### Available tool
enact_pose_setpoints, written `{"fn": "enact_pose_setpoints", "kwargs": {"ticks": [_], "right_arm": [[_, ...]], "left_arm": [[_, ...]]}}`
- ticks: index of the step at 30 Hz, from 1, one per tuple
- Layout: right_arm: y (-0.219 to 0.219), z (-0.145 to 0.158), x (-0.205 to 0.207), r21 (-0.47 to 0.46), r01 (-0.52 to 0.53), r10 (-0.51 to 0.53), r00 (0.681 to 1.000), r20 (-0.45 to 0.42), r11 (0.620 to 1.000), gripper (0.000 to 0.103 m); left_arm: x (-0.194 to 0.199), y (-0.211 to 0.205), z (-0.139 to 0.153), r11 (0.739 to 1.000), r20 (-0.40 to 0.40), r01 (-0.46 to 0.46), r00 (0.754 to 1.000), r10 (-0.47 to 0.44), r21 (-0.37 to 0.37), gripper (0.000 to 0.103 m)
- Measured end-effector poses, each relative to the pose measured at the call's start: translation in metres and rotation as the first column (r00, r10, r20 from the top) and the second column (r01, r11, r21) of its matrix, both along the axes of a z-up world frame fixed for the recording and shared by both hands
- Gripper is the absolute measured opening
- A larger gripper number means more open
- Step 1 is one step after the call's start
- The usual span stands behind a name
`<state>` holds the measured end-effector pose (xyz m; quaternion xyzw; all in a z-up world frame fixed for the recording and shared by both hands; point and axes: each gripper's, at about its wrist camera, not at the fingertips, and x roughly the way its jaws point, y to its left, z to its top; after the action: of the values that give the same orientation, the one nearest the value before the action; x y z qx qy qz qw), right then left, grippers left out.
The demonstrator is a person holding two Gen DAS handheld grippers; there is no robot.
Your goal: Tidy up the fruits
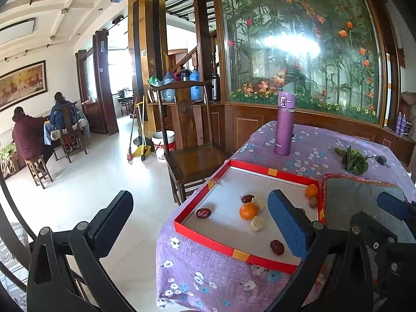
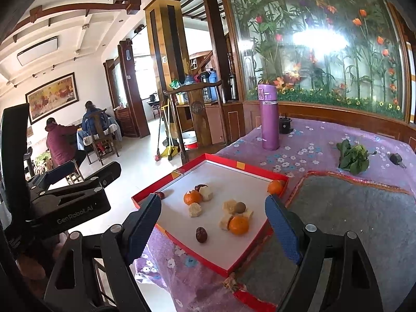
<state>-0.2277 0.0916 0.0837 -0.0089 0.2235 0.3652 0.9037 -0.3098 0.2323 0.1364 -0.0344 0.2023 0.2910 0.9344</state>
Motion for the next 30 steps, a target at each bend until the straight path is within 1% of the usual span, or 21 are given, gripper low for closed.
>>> {"fn": "enact_pose_setpoints", "kwargs": {"ticks": [8, 14, 21, 30], "right_arm": [[0.000, -0.001, 0.002, -0.006, 0.003, -0.003, 1.000, 0.006, 1.000, 0.084], [0.000, -0.001, 0.003, -0.001, 0.004, -0.004, 1.000, 0.006, 1.000, 0.084], [0.000, 0.001, 0.003, 0.006, 0.010, -0.010, 1.000, -0.001, 1.000, 0.084], [0.001, 0.004, -0.006, 0.005, 0.030, -0.031, 0.999, 0.018, 1.000, 0.084]], "left_arm": [[0.000, -0.002, -0.002, 1.000, -0.012, 0.011, 1.000, -0.011, 0.003, 0.103], [-0.002, 0.001, -0.001, 1.000, -0.005, 0.010, 1.000, -0.010, -0.010, 0.103], [-0.006, 0.000, -0.001, 1.000, -0.003, 0.021, 1.000, -0.021, -0.005, 0.103], [-0.015, -0.004, -0.002, 1.000, -0.002, 0.027, 1.000, -0.027, 0.000, 0.103]]}}
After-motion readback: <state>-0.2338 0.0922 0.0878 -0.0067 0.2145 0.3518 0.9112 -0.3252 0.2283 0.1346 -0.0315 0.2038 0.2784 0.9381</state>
